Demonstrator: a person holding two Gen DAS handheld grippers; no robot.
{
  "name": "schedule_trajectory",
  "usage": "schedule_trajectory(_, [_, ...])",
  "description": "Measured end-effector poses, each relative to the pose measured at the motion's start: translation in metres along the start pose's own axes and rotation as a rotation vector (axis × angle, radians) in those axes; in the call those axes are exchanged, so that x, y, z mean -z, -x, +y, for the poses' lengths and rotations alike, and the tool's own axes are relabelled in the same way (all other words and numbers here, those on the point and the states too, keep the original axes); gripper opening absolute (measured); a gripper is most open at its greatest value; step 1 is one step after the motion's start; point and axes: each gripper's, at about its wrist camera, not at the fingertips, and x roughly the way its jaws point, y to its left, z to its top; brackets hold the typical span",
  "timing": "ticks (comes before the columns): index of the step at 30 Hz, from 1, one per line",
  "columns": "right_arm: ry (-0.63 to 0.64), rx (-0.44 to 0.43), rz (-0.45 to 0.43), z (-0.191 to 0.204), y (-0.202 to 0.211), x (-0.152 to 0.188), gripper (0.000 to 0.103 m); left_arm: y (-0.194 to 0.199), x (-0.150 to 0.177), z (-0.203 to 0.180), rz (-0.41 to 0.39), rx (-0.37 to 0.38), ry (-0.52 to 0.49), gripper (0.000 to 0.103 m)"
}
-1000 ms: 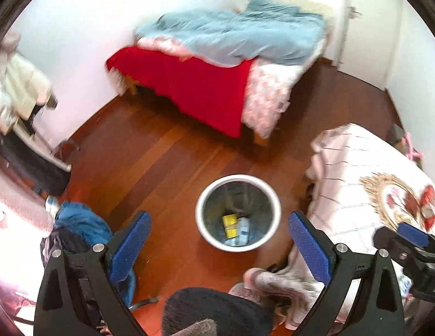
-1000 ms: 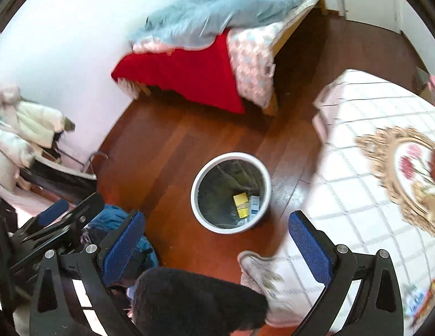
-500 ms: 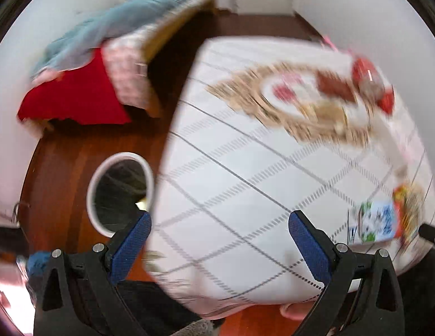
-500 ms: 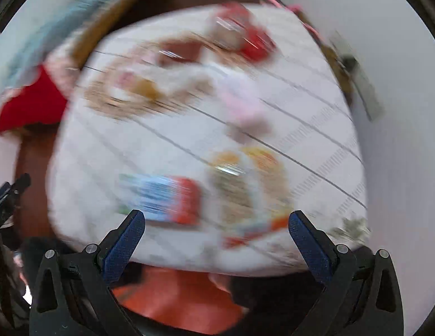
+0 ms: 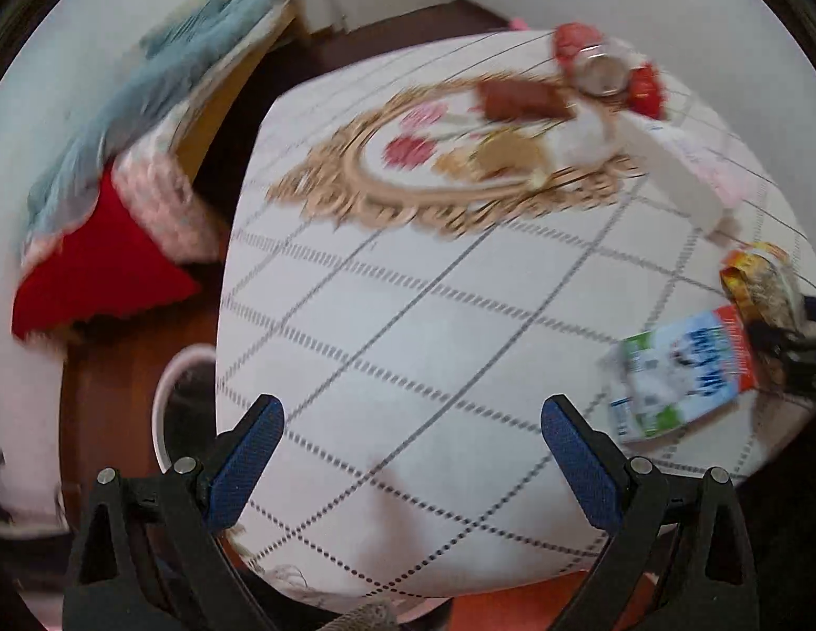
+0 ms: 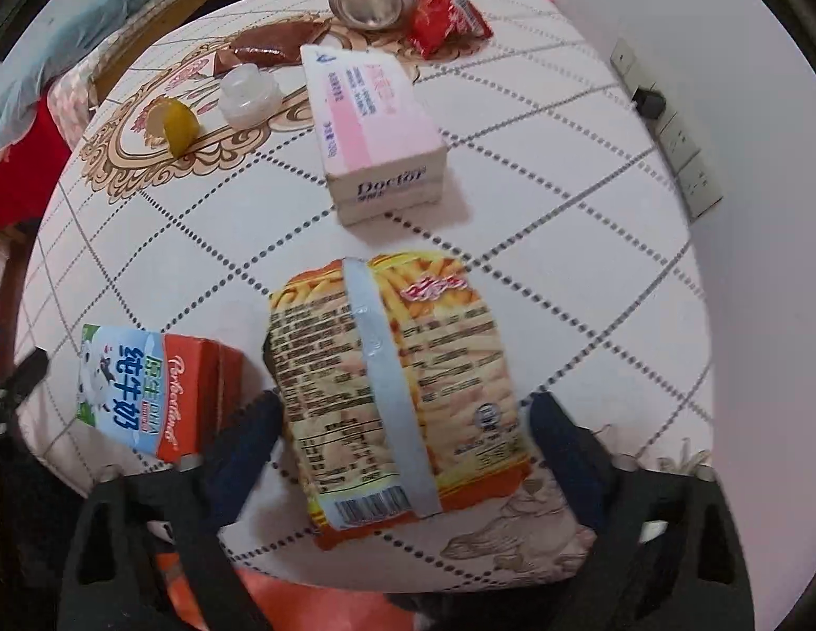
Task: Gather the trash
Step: 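Grasp the milk carton with the left tool while the right tool grasps the snack bag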
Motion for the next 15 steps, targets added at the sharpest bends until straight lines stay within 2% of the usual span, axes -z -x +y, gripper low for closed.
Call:
schedule_trajectory(2, [-0.021, 0.004, 0.004, 0.001, 0.009, 0.003, 0.068, 0.01, -0.007, -0.014, -0.028, 0.037, -0.077, 0.1])
schedule_trajectory(8, [-0.165, 0.003, 0.042, -0.055, 0.014, 0.013, 0.068, 0.03, -0.021, -0.083, -0.079, 0.161, -0.441, 0.1])
schedule_trajectory(11, [-0.2, -0.01, 0.049, -0.069, 0.015, 0.015, 0.068, 0.012, -0.027, -0.111, -0.011, 0.206, -0.581, 0.1])
schedule_trajectory(13, [-0.224, -0.022, 0.053, -0.075, 0.018, 0.018, 0.068, -0.01, -0.031, -0.124, 0.072, 0.227, -0.635, 0.099])
schedule_trajectory(15, [-0.249, -0.046, 0.061, -0.078, 0.018, 0.019, 0.069, -0.019, -0.032, -0.127, 0.113, 0.249, -0.649, 0.099])
